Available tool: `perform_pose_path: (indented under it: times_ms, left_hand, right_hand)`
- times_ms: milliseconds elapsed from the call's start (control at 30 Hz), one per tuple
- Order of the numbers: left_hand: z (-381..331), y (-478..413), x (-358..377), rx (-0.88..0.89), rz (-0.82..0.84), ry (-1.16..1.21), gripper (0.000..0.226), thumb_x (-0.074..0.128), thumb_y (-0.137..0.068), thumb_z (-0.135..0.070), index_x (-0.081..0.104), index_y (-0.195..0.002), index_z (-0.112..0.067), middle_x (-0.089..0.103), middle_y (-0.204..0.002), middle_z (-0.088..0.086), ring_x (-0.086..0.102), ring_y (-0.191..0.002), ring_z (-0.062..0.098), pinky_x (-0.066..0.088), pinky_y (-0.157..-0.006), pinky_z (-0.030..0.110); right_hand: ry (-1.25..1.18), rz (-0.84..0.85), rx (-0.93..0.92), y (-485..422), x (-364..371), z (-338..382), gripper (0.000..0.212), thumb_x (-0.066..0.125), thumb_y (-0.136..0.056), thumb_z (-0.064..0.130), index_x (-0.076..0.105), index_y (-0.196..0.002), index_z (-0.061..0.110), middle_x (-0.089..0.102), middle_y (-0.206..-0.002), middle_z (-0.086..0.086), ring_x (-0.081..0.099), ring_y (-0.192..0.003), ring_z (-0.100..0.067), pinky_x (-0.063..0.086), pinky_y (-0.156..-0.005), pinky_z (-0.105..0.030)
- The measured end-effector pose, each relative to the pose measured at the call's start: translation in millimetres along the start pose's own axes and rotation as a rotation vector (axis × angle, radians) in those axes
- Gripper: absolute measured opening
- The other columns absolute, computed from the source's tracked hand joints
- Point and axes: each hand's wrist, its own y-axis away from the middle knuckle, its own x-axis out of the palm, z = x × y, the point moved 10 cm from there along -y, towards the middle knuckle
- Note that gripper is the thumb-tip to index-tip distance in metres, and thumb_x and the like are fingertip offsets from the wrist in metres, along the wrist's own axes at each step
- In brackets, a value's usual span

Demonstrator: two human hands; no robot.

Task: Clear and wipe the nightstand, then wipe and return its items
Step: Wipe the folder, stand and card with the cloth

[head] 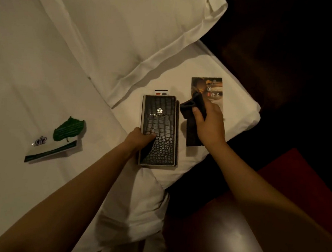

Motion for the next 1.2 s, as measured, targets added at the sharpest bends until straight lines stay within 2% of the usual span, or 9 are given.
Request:
perform_pose_path:
  times_ms: [133,333,467,600,700,833,1000,1100,1200]
  left_hand:
    - [-1.0,1.4,4.8,0.018,-0.026,0.064,0.06,0.062,-0.088,-0.029,0.039,-0.134,0.001,0.051,-0.136,0.02,0.053,-0.122,0.034,0.046,-0.102,0.042]
    - [-2.7,15.5,11.8,0.086,0.153,0.368,0.055,0.066,-0.085,-0.024,0.04,-0.131,-0.008,0.053,-0.131,0.017,0.058,-0.114,0.033,0.048,-0.1,0.049]
    - [-11.3,39.3,-3.7,0.19,0.223,0.393,0.05,0.062,-0.086,-0.021,0.046,-0.133,-0.02,0.062,-0.122,0.01,0.063,-0.107,0.026,0.052,-0.096,0.041]
    - [-4.9,62.6,-33.8,0.217,0.24,0.548,0.034,0.064,-0.086,-0.017,0.055,-0.119,-0.02,0.067,-0.111,0.005,0.067,-0.095,0.016,0.055,-0.078,0.025]
    - [1.1,72.6,-60.6,0.224,0.217,0.669,0.022,0.065,-0.085,-0.016,0.058,-0.106,-0.018,0.068,-0.105,0.005,0.068,-0.091,0.016,0.055,-0.079,0.026]
    - [-1.7,74.0,-83.3,0.258,0.231,0.774,0.018,0.063,-0.085,-0.011,0.062,-0.101,-0.019,0.073,-0.094,0.001,0.072,-0.082,0.012,0.059,-0.076,0.026]
    - [-4.9,66.4,-98.1,0.271,0.161,0.839,0.026,0.064,-0.086,-0.016,0.06,-0.112,-0.012,0.071,-0.1,0.007,0.072,-0.082,0.013,0.06,-0.072,0.025]
    - [1.6,58.7,-103.3,0.26,0.11,0.871,0.031,0.063,-0.087,-0.024,0.06,-0.114,-0.011,0.072,-0.101,0.007,0.073,-0.085,0.015,0.06,-0.073,0.027]
    - [11.3,49.8,-100.6,0.211,0.081,0.896,0.043,0.059,-0.089,-0.033,0.057,-0.12,-0.004,0.069,-0.111,0.016,0.069,-0.098,0.025,0.057,-0.084,0.036]
  right_hand:
    - [0.018,0.045,-0.023,1.0,14.4,18.8,0.039,0.046,-0.097,0.024,0.047,-0.134,0.015,0.053,-0.125,-0.019,0.048,-0.117,-0.031,0.04,-0.095,-0.035]
    - [0.177,0.135,-0.129,19.3,54.5,49.1,0.04,0.047,-0.096,0.026,0.046,-0.135,0.015,0.05,-0.128,-0.016,0.046,-0.118,-0.03,0.04,-0.1,-0.04]
    - [0.33,0.204,-0.302,42.0,87.0,80.2,0.041,0.05,-0.094,0.028,0.048,-0.134,0.022,0.045,-0.135,-0.011,0.039,-0.123,-0.029,0.03,-0.098,-0.034]
    - [0.439,0.184,-0.451,37.6,96.5,118.5,0.041,0.052,-0.091,0.031,0.05,-0.132,0.027,0.047,-0.134,-0.009,0.04,-0.121,-0.03,0.028,-0.095,-0.036]
    - [0.466,0.107,-0.405,5.7,84.4,136.0,0.043,0.049,-0.092,0.036,0.048,-0.134,0.028,0.047,-0.132,-0.01,0.039,-0.12,-0.03,0.029,-0.092,-0.036]
    - [0.453,0.058,-0.381,-16.5,78.9,160.3,0.041,0.048,-0.093,0.036,0.048,-0.133,0.026,0.046,-0.131,-0.011,0.038,-0.12,-0.03,0.028,-0.092,-0.035]
    - [0.526,0.135,-0.519,14.8,105.1,182.5,0.04,0.048,-0.093,0.037,0.05,-0.132,0.028,0.049,-0.132,-0.009,0.04,-0.119,-0.03,0.027,-0.089,-0.036]
    - [0.526,0.196,-0.501,35.4,119.0,175.1,0.039,0.047,-0.093,0.038,0.051,-0.131,0.031,0.049,-0.133,-0.006,0.041,-0.118,-0.029,0.03,-0.089,-0.037]
    - [0.518,0.176,-0.447,52.1,120.1,167.3,0.039,0.048,-0.092,0.037,0.051,-0.13,0.031,0.05,-0.132,-0.006,0.042,-0.115,-0.029,0.032,-0.088,-0.038]
